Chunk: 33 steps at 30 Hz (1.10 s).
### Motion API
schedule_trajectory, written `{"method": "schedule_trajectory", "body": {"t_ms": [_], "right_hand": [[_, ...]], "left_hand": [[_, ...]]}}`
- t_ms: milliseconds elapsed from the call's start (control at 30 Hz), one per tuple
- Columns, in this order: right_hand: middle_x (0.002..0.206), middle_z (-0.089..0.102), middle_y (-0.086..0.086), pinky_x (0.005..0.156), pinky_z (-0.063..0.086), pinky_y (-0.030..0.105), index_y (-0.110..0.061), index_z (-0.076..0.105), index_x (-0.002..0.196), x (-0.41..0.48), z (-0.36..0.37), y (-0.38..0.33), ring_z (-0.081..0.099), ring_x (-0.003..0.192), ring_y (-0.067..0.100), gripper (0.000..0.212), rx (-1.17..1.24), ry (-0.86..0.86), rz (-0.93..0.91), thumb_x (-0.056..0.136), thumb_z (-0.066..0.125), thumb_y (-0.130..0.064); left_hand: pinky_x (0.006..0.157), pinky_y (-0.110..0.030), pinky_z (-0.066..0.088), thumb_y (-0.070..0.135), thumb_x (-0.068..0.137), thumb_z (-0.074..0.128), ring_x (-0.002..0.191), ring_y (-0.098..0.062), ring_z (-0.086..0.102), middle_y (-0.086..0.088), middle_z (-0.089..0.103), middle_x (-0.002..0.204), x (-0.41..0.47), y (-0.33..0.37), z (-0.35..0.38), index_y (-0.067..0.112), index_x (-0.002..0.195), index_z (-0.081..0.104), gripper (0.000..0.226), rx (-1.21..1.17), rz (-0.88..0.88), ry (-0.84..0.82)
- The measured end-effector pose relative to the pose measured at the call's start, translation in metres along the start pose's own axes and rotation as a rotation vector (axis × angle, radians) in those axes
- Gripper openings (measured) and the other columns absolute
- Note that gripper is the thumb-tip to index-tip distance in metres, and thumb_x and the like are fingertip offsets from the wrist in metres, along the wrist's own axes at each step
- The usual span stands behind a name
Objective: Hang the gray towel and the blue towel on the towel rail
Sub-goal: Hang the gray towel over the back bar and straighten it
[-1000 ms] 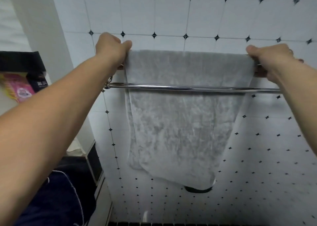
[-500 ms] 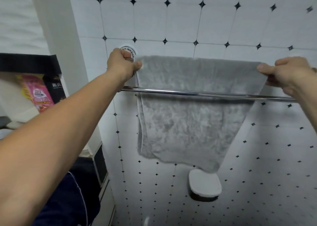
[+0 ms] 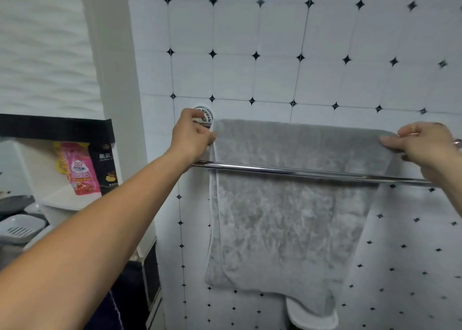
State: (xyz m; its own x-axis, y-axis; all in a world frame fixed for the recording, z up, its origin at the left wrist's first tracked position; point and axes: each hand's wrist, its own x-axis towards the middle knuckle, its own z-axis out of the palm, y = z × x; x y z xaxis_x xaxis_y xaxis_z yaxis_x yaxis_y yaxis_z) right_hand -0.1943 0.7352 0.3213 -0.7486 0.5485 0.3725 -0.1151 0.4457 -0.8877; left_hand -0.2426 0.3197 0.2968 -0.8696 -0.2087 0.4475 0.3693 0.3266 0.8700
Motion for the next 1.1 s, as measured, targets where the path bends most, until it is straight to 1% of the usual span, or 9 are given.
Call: {"method": "schedule_trajectory", "body": {"t_ms": [100, 200, 333, 467, 600, 700, 800, 933, 1100], "right_hand": [[0.071, 0.053, 0.003, 0.060, 0.045, 0.021, -0.013, 0.055, 0.079, 0.002, 0.002, 0.000, 0.050, 0.061, 0.014, 0.026, -0.012, 0.014, -0.025, 0.076, 0.080, -0.008], [0.071, 0.054, 0.002, 0.077, 0.044, 0.031, -0.016, 0.053, 0.074, 0.003, 0.001, 0.002, 0.054, 0.070, 0.021, 0.030, -0.030, 0.049, -0.015, 0.073, 0.083, -0.011], [0.086, 0.064, 0.011, 0.080, 0.048, 0.036, -0.020, 0.058, 0.077, 0.006, -0.003, 0.005, 0.059, 0.083, 0.025, 0.030, -0.101, 0.145, -0.003, 0.068, 0.086, -0.023], [0.088, 0.064, 0.007, 0.073, 0.048, 0.032, -0.018, 0.064, 0.095, 0.003, -0.001, 0.005, 0.060, 0.080, 0.023, 0.030, -0.139, 0.134, -0.020, 0.072, 0.083, -0.023], [0.103, 0.067, 0.015, 0.089, 0.053, 0.043, -0.020, 0.063, 0.118, -0.004, 0.003, 0.004, 0.065, 0.094, 0.032, 0.038, -0.238, -0.039, -0.111, 0.082, 0.073, -0.013], [0.112, 0.068, 0.018, 0.096, 0.050, 0.048, -0.013, 0.065, 0.121, -0.004, -0.001, 0.004, 0.065, 0.102, 0.034, 0.038, -0.263, -0.085, -0.156, 0.084, 0.070, -0.007], [0.111, 0.070, 0.018, 0.096, 0.050, 0.048, -0.015, 0.068, 0.116, -0.002, -0.005, 0.006, 0.065, 0.102, 0.033, 0.033, -0.259, -0.081, -0.140, 0.084, 0.071, -0.011], [0.108, 0.071, 0.017, 0.089, 0.049, 0.036, -0.016, 0.068, 0.113, -0.001, -0.003, 0.006, 0.065, 0.099, 0.031, 0.031, -0.348, -0.057, -0.162, 0.082, 0.071, -0.011], [0.112, 0.069, 0.014, 0.084, 0.046, 0.035, -0.017, 0.062, 0.117, -0.003, -0.005, 0.004, 0.063, 0.101, 0.031, 0.035, -0.423, -0.083, -0.168, 0.083, 0.070, -0.022]], "left_hand": [[0.080, -0.037, 0.057, 0.004, 0.076, 0.070, 0.083, -0.028, 0.069, -0.015, 0.070, 0.090, 0.003, 0.006, -0.001, 0.020, 0.110, 0.048, 0.043, -0.015, -0.043, 0.016], [0.086, -0.041, 0.056, 0.003, 0.075, 0.071, 0.088, -0.030, 0.070, -0.019, 0.071, 0.094, 0.003, 0.008, 0.001, 0.019, 0.109, 0.049, 0.044, 0.013, -0.055, 0.010], [0.089, -0.038, 0.054, 0.006, 0.077, 0.068, 0.082, -0.026, 0.072, -0.012, 0.073, 0.089, 0.004, 0.010, 0.003, 0.023, 0.123, 0.057, 0.051, 0.105, 0.003, -0.035], [0.099, -0.040, 0.047, 0.014, 0.085, 0.063, 0.108, -0.025, 0.064, -0.006, 0.070, 0.114, 0.007, 0.009, 0.006, 0.032, 0.134, 0.056, 0.054, 0.384, 0.104, -0.138], [0.087, -0.035, 0.049, 0.022, 0.087, 0.061, 0.110, -0.021, 0.061, 0.003, 0.072, 0.109, 0.011, 0.013, 0.002, 0.037, 0.131, 0.058, 0.047, 0.582, 0.163, -0.131], [0.075, -0.031, 0.044, 0.024, 0.086, 0.060, 0.108, -0.022, 0.061, 0.005, 0.074, 0.105, 0.012, 0.015, 0.002, 0.039, 0.124, 0.062, 0.041, 0.647, 0.208, -0.096], [0.072, -0.030, 0.041, 0.025, 0.086, 0.059, 0.106, -0.025, 0.062, 0.004, 0.073, 0.105, 0.011, 0.015, 0.004, 0.041, 0.116, 0.065, 0.035, 0.680, 0.228, -0.036], [0.071, -0.030, 0.040, 0.024, 0.086, 0.059, 0.107, -0.026, 0.061, 0.003, 0.073, 0.106, 0.009, 0.016, 0.008, 0.038, 0.112, 0.067, 0.031, 0.682, 0.219, 0.008], [0.082, -0.035, 0.046, 0.025, 0.087, 0.056, 0.110, -0.028, 0.062, 0.000, 0.073, 0.111, 0.003, 0.017, 0.005, 0.034, 0.123, 0.061, 0.037, 0.677, 0.206, -0.030]]}}
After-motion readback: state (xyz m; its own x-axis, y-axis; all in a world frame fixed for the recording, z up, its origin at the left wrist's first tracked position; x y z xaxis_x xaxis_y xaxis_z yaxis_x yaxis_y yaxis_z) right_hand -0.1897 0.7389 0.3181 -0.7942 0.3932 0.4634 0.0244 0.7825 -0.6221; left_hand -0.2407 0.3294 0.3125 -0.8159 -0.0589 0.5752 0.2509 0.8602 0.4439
